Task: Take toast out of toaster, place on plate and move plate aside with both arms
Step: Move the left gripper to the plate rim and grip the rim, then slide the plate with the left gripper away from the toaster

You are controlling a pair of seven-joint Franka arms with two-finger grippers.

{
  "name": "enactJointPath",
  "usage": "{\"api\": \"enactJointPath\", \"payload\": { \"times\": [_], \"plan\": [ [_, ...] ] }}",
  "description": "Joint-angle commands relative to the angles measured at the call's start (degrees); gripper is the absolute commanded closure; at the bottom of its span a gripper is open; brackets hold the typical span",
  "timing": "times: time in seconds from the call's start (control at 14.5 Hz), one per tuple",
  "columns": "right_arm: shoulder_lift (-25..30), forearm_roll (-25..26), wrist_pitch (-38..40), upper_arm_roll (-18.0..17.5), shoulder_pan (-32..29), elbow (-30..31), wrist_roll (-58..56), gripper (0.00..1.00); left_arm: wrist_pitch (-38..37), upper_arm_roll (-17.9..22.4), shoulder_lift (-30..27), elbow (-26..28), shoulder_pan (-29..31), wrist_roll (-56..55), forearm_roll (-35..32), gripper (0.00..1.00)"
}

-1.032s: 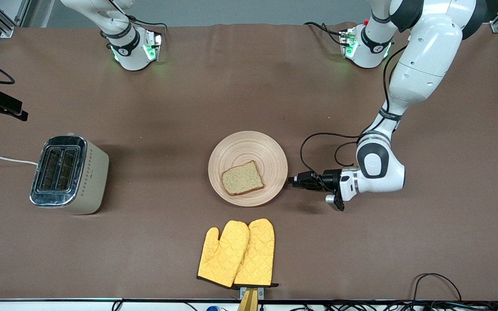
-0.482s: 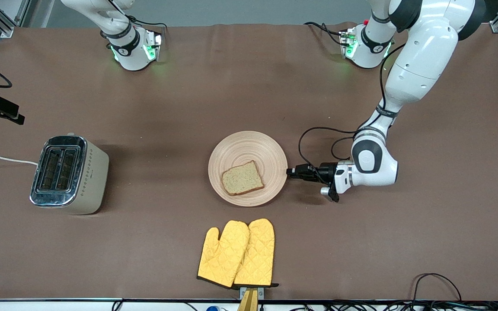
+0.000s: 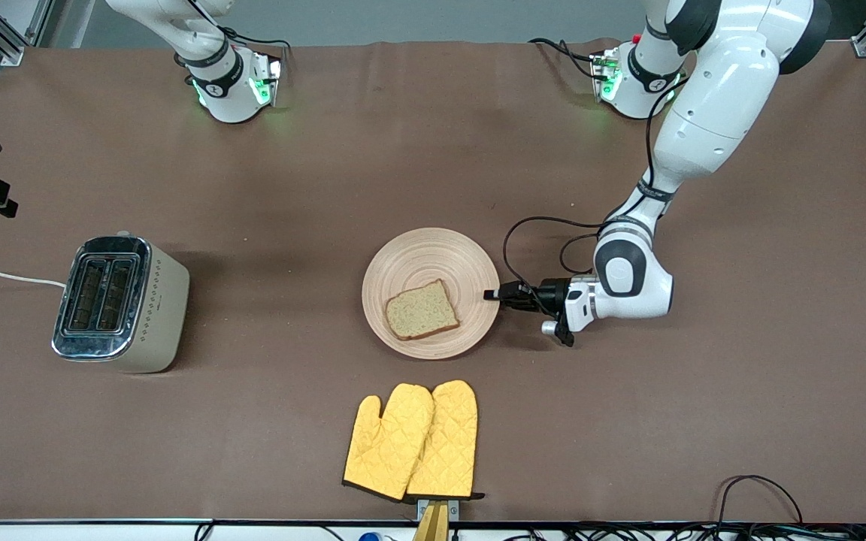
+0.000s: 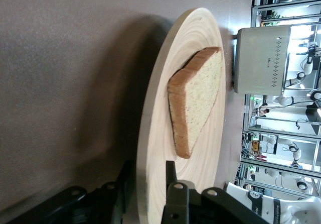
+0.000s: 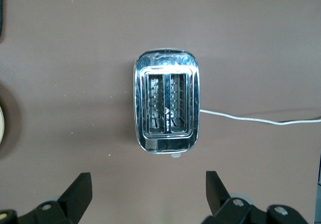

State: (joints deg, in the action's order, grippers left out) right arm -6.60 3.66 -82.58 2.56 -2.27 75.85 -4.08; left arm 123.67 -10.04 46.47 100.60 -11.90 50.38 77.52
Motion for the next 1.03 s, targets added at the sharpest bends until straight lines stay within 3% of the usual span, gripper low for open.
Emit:
{"api": "enactJointPath", "payload": {
  "times": [0.0,0.21,0.69,0.96],
  "plan": [
    [0.4,0.5,0.1,-0.5,-0.6,-2.2,-0.7,0.0,0.5,0.1,-0.2,0.5,0.4,1.9,1.1,0.9],
    [0.4,0.3,0.4,-0.4,-0.6,-2.2,-0.5,0.0,0.5,0.1,-0.6,0.1,1.0,2.4,0.7,0.99],
    [0.4,-1.0,3.0,-0.8,-2.9,-2.1,-0.7,0.0,-0.2,0.4,-7.3,-0.7,3.8,1.0,0.7,1.0],
    [0.4,-2.5,2.9,-0.6,-3.4,-2.1,-1.0,0.0,-5.3,0.6,-8.2,-4.6,9.8,-4.1,-2.5,1.0]
  ]
}}
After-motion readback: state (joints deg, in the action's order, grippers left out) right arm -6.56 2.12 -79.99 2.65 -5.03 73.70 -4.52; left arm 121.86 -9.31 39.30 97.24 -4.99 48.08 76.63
